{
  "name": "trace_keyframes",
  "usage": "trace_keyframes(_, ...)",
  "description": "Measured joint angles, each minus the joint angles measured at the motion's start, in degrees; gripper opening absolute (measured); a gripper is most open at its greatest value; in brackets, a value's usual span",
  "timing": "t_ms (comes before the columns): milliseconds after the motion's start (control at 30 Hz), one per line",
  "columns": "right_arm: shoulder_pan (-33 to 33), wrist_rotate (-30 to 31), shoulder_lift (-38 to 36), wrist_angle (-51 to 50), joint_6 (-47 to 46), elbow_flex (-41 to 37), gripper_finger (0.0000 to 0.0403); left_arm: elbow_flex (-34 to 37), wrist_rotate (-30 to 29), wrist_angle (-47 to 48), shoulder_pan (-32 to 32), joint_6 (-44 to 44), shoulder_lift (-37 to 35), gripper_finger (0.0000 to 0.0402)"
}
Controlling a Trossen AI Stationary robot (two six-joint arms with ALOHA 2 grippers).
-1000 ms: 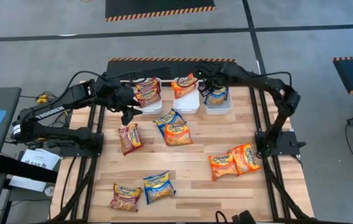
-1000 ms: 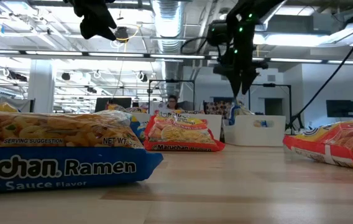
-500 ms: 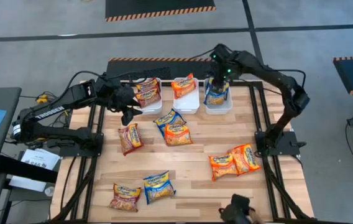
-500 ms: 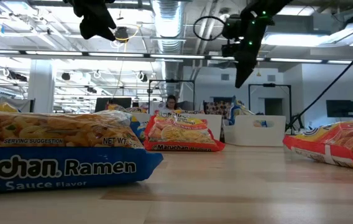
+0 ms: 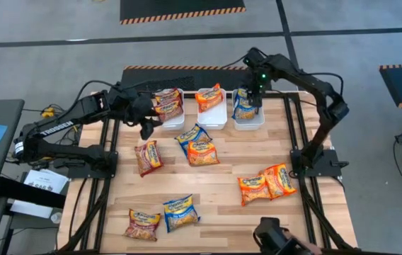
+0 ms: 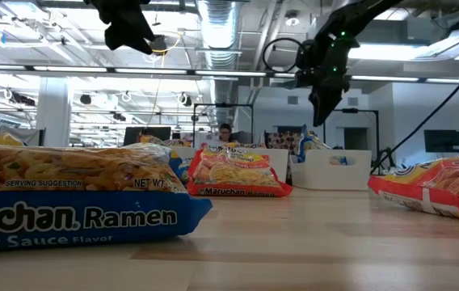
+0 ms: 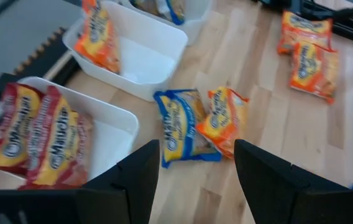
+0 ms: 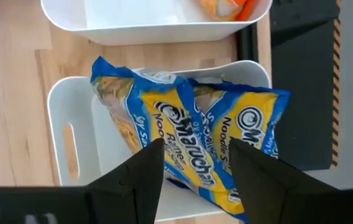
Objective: Sort Maruchan noodles
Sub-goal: Put the blue noodle pack into the right white bin
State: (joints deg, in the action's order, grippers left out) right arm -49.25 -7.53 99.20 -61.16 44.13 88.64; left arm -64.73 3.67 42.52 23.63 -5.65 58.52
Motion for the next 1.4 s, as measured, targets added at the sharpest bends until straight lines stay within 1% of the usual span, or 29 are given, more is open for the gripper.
trace_keyframes(100,0.43,0.06,1.45,0.19,0.83,0.0,0.0207,0.0,-1.15,-0.44,0.43,0.44,0.0,0.0194)
trace_keyframes(333,1.25,1.74,5.31,0.34,2.63,0.0,0.0207,-0.01,-1.39,-0.57,2.71,0.44,-0.01,0.0194)
trace_keyframes(500,1.86,5.34,6.89,0.36,2.46,0.0,0.0201,0.0,-1.39,-0.55,3.92,0.4,-0.02,0.0194)
trace_keyframes(567,2.02,6.02,7.06,0.54,2.42,0.0,0.0187,-0.02,-1.37,-0.56,4.25,0.38,-0.01,0.0194)
trace_keyframes(633,2.24,6.2,7.03,1.07,2.42,0.0,0.0163,-0.01,-1.38,-0.54,4.51,0.35,-0.02,0.0194)
trace_keyframes(700,2.71,6.87,7.03,1.68,2.21,0.0,0.0133,0.0,-1.37,-0.52,4.77,0.36,-0.02,0.0194)
trace_keyframes(900,3.23,8.94,7.03,1.53,1.78,0.0,0.0024,-0.02,-1.37,-0.52,4.88,0.46,-0.02,0.0194)
trace_keyframes(933,3.35,8.97,7.03,1.58,1.74,0.0,0.0014,0.0,-1.37,-0.52,4.88,0.46,-0.02,0.0194)
trace_keyframes(1133,3.54,9.96,7.03,0.29,-1.01,0.0,0.0007,0.0,-1.35,-0.48,4.88,0.46,-0.02,0.0194)
trace_keyframes(1400,6.3,20.98,5.84,-4.46,-4.97,0.0,0.0005,-0.01,-1.33,-0.46,4.88,0.48,-0.02,0.0194)
